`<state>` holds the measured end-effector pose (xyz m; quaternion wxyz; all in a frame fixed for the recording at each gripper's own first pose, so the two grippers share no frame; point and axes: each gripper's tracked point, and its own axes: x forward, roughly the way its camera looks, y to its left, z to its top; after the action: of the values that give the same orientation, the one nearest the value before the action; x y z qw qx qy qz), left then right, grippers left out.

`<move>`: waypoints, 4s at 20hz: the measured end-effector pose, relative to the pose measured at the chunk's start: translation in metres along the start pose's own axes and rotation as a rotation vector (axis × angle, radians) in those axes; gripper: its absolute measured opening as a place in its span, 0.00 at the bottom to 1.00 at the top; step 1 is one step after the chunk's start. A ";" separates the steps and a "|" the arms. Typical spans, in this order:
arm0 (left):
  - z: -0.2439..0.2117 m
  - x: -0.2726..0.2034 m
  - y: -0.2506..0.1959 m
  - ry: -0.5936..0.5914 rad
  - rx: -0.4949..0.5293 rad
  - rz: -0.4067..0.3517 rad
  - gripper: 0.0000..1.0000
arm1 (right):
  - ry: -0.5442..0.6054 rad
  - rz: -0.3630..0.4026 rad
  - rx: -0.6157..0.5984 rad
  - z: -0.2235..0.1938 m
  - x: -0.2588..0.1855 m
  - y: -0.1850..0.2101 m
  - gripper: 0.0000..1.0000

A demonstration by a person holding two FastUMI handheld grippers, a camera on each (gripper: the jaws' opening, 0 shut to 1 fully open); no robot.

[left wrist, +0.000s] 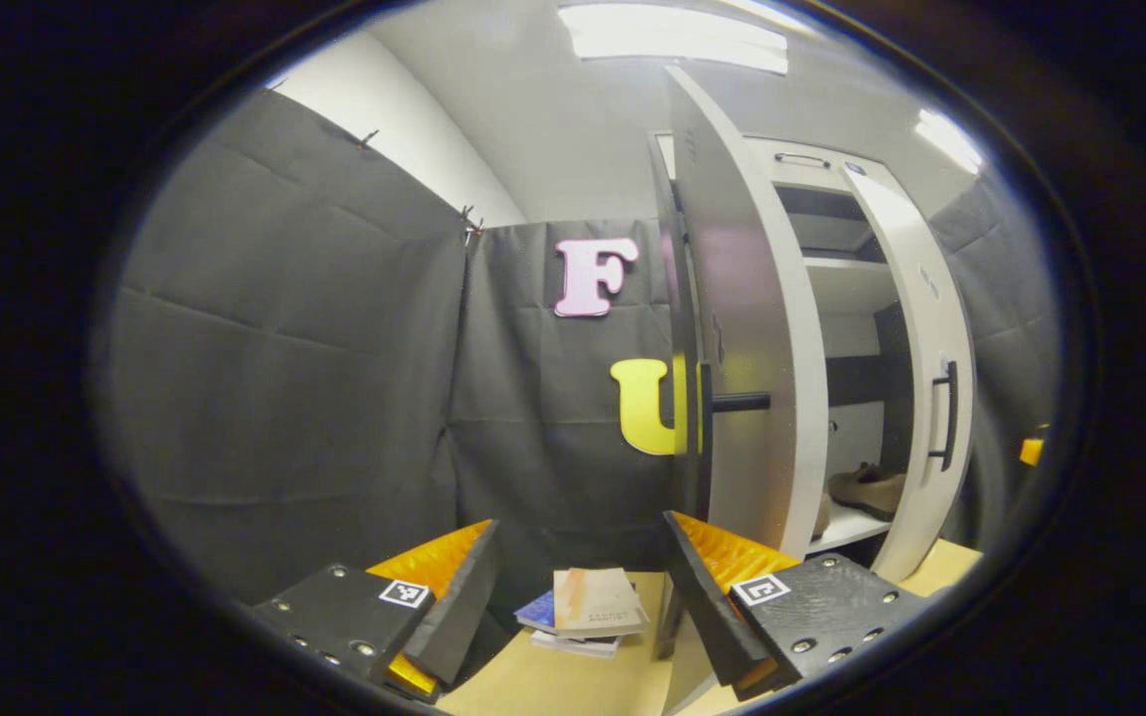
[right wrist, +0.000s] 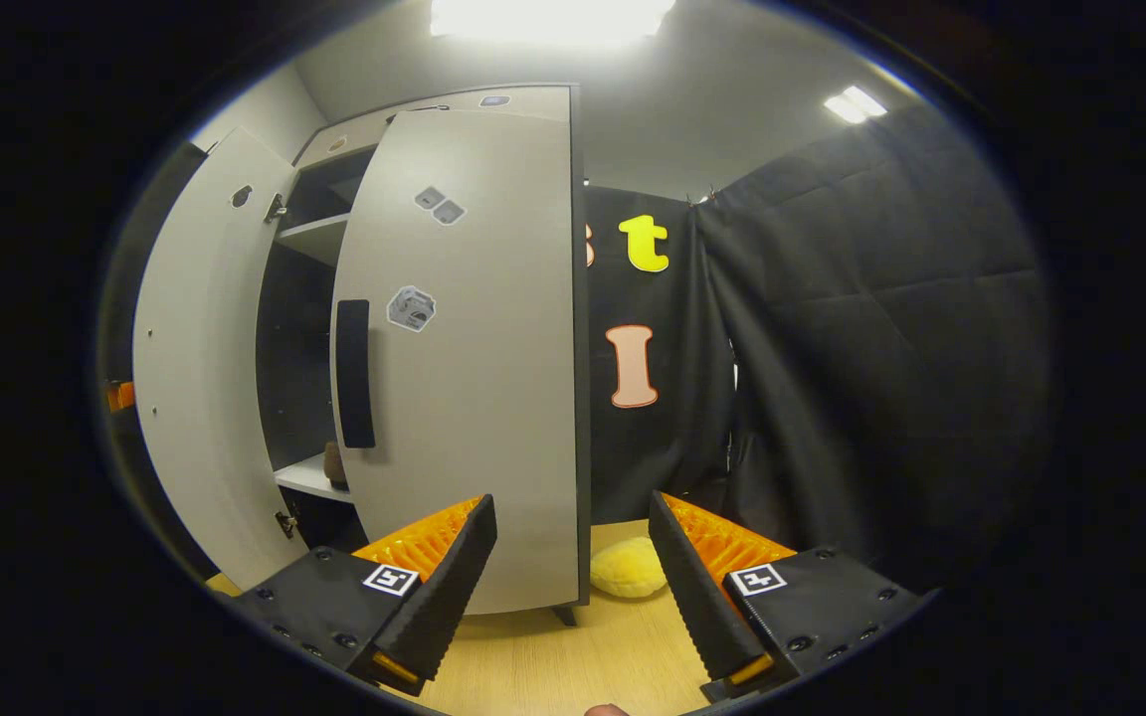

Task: Grab one shoe with the right hand and put it into the shoe cabinet, grab the other shoe with the left hand and put it into the shoe cabinet; then close the right door with the right hand and the left door with the left hand.

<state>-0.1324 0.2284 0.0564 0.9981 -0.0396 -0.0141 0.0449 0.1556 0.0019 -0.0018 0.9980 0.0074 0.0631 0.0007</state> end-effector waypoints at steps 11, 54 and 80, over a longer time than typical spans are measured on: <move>0.001 -0.007 -0.030 -0.006 -0.016 -0.029 0.93 | -0.002 0.062 -0.022 -0.001 0.010 0.012 0.96; 0.009 0.029 -0.234 -0.017 -0.096 -0.255 0.94 | 0.013 0.059 -0.017 -0.010 -0.023 -0.053 0.98; 0.003 -0.119 -0.123 0.012 0.013 -0.162 0.93 | -0.114 0.136 -0.021 0.032 -0.115 -0.015 0.96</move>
<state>-0.2398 0.0954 0.0668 0.9988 -0.0320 -0.0110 -0.0361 0.0460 -0.0135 0.0444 0.9976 0.0011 0.0054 0.0685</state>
